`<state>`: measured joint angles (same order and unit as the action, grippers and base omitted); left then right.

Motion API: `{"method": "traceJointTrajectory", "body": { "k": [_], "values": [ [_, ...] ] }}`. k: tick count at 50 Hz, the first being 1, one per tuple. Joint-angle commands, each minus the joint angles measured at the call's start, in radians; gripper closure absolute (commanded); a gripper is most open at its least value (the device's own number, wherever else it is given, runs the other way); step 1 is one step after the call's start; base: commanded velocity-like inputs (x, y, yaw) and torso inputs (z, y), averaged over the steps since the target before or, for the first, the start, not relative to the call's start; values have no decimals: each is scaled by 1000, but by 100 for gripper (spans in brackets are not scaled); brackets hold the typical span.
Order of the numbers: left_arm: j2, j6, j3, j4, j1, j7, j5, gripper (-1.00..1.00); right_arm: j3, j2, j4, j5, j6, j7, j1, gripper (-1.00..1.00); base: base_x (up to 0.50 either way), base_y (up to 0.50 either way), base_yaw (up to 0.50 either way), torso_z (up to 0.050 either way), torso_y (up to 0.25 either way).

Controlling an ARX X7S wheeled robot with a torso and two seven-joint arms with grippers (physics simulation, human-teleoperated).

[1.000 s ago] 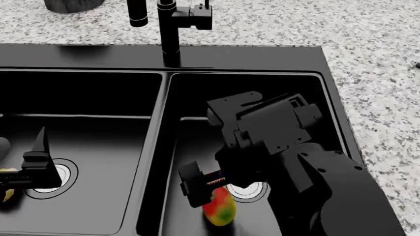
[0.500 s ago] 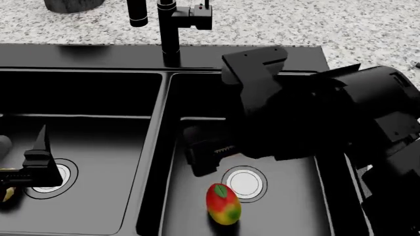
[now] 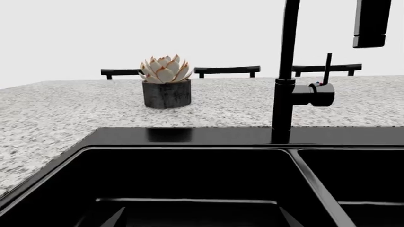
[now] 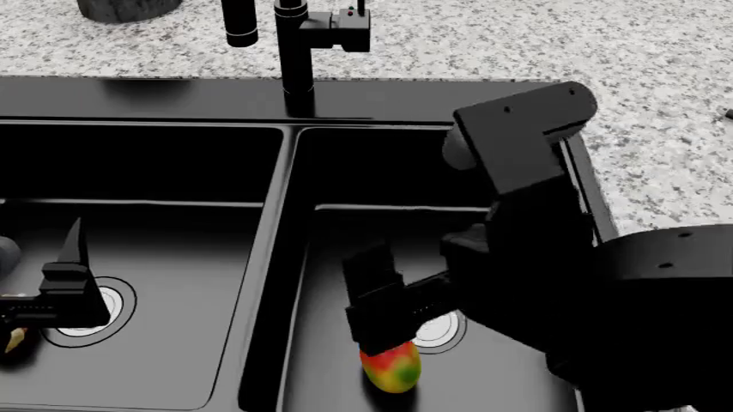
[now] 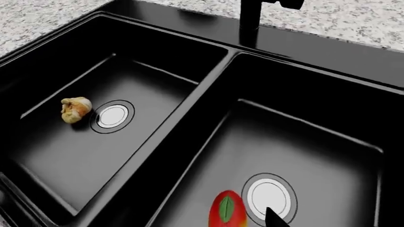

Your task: Pick the mango from the counter and place it in the sink

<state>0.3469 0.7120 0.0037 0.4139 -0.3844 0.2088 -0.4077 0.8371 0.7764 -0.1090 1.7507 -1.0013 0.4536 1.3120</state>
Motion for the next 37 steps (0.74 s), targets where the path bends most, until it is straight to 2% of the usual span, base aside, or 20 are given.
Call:
{"method": "traceJointTrajectory", "body": {
  "k": [1, 8, 15, 18, 23, 37],
  "values": [
    [5, 4, -6, 19, 13, 6, -9, -100, -127, 213, -360, 110, 151, 129, -171, -100, 0, 0, 0, 0, 0],
    [5, -5, -5, 10, 17, 5, -9, -100, -225, 383, -580, 80, 372, 124, -397, -100, 0, 0, 0, 0, 0],
    [5, -7, -6, 10, 21, 9, -10, -100, -286, 558, -739, -56, 653, 31, -670, -100, 0, 0, 0, 0, 0],
    [9, -4, -5, 14, 19, 11, -9, -100, -267, 650, -789, -168, 828, -13, -825, -100, 0, 0, 0, 0, 0],
    [10, -6, -1, 14, 19, 10, -11, -100, -136, 787, -830, -398, 1145, -42, -1039, -100, 0, 0, 0, 0, 0],
    [12, -7, 0, 12, 21, 15, -14, -100, 100, 794, -775, -815, 1523, 58, -1278, -100, 0, 0, 0, 0, 0]
  ]
}}
